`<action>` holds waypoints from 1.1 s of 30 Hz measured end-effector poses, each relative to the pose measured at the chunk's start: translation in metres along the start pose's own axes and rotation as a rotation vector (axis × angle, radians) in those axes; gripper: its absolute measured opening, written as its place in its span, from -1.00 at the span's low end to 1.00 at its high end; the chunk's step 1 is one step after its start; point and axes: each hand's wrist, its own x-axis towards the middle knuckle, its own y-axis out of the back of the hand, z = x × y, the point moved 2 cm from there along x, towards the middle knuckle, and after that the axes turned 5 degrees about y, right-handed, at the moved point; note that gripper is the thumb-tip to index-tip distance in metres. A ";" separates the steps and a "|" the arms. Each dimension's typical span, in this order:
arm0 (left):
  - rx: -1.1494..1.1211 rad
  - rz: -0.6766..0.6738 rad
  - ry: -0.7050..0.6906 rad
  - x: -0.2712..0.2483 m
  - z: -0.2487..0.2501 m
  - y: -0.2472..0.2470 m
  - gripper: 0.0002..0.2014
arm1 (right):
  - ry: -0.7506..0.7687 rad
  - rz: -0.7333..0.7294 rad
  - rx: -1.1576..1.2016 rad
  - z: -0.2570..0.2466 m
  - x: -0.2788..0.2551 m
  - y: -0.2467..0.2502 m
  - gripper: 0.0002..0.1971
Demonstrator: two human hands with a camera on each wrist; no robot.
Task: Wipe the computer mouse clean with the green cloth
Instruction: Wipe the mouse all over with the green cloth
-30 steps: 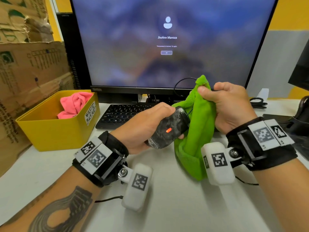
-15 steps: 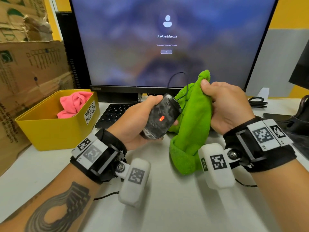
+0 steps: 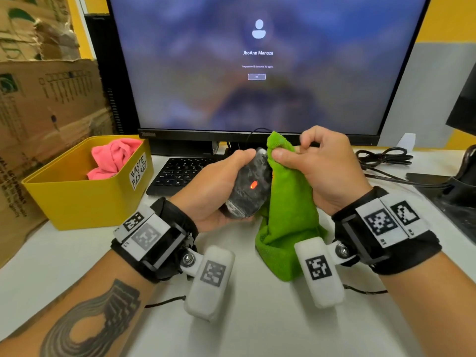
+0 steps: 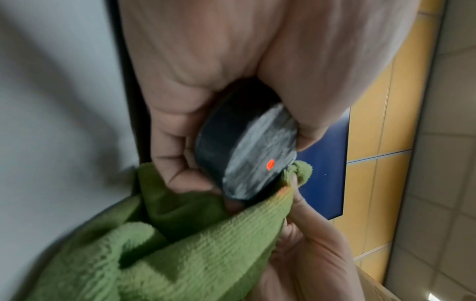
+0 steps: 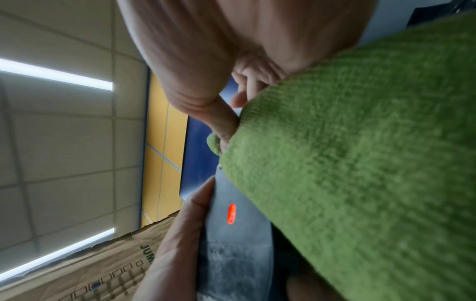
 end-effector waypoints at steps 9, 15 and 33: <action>0.083 -0.114 0.025 -0.007 0.002 -0.004 -0.58 | -0.047 0.181 0.074 0.000 0.008 0.012 -0.39; 0.137 -0.189 0.013 -0.009 0.001 -0.006 -0.46 | -0.074 0.247 0.108 0.002 0.014 0.022 -0.42; -0.045 0.018 -0.001 0.000 -0.002 -0.003 -0.38 | 0.703 -0.034 -0.635 -0.027 -0.014 -0.012 -0.92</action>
